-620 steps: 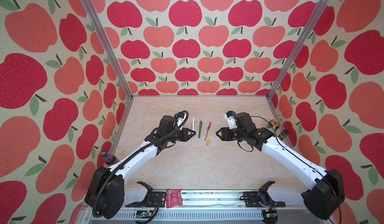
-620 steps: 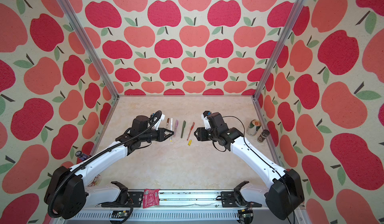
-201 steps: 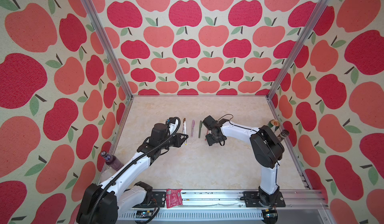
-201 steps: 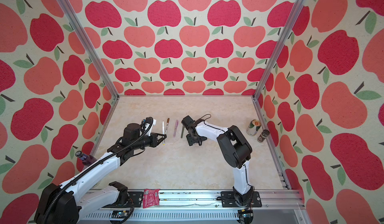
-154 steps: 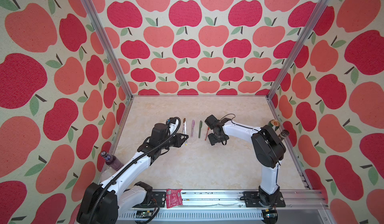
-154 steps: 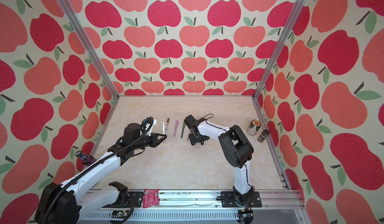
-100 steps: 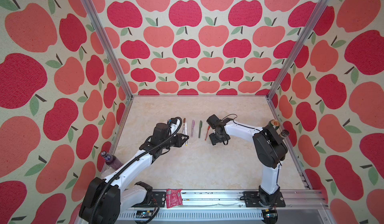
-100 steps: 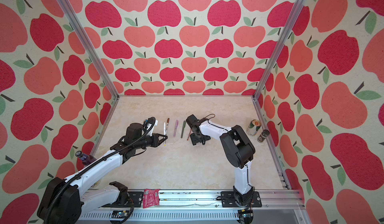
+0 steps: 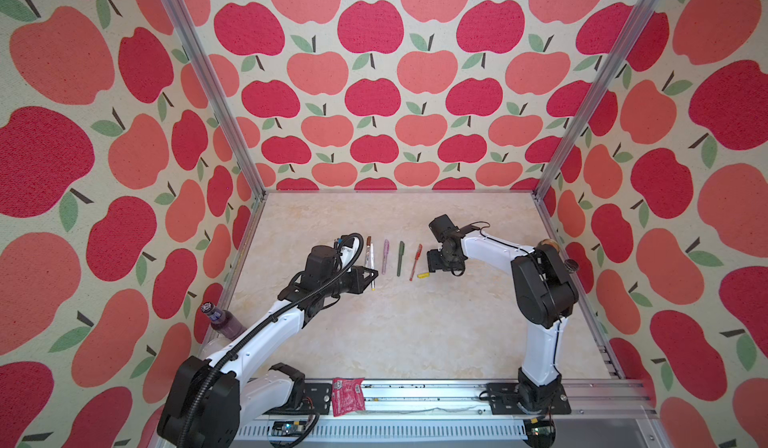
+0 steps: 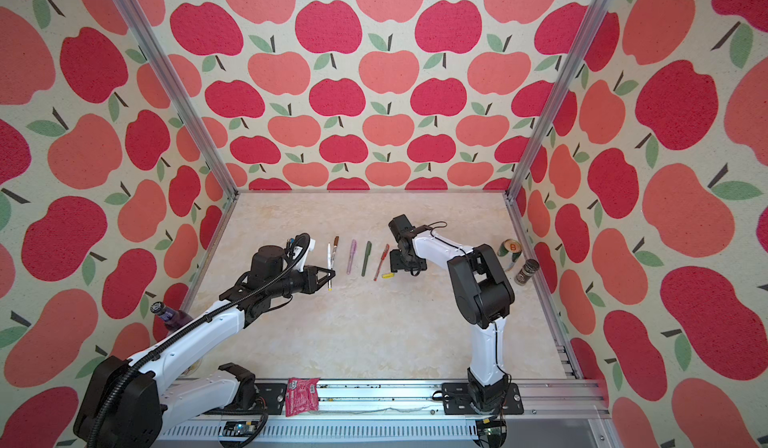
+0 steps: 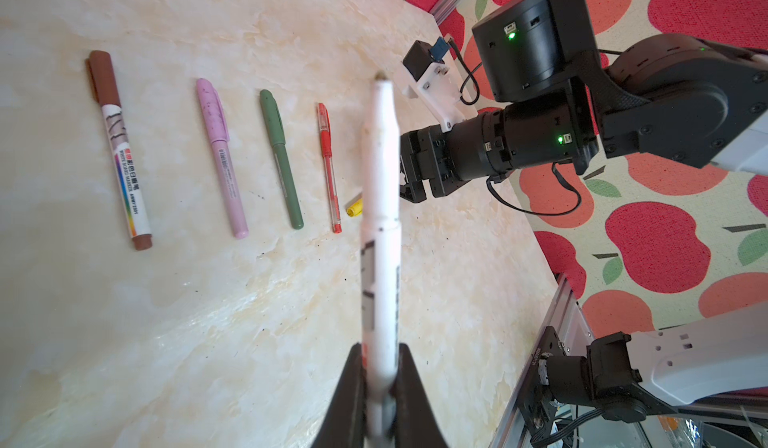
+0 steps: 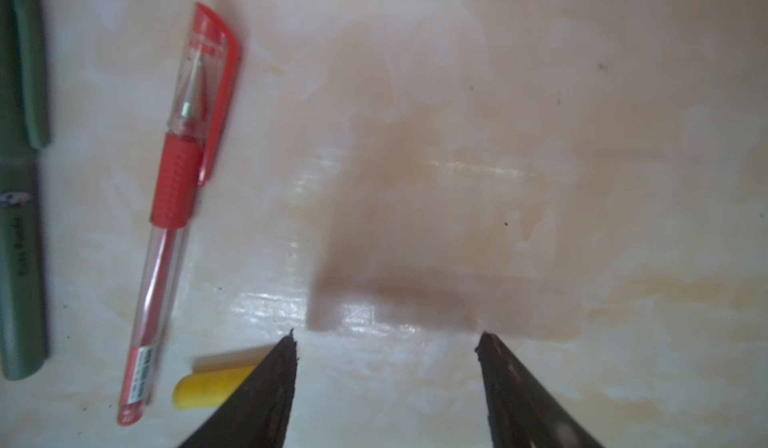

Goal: Insert the pens into the pen caps
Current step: 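Move the right gripper over the yellow cap beside the red pen, then lower the right gripper onto the yellow cap and close on it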

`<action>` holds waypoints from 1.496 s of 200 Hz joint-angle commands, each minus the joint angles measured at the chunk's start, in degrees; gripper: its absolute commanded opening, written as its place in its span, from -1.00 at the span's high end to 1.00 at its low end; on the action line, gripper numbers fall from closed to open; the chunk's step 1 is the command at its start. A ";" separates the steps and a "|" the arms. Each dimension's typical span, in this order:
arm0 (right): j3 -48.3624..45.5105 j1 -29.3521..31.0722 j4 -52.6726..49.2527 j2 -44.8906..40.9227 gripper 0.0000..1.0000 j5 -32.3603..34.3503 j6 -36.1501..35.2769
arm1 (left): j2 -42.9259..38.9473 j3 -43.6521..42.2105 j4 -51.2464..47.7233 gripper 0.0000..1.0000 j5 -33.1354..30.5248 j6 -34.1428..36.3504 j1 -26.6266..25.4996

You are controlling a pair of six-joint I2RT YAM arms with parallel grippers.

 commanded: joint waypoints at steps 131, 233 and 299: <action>11.03 11.00 -20.67 0.30 -0.16 7.98 49.64 | -5.53 -2.99 0.09 0.91 0.10 -1.74 0.81; 19.24 10.56 -23.40 10.49 0.05 6.13 51.98 | -5.84 -3.04 0.22 0.91 0.27 -1.36 1.25; 22.16 9.85 -24.00 14.79 0.22 5.31 50.07 | -5.98 -3.43 0.39 0.91 0.27 -1.34 1.69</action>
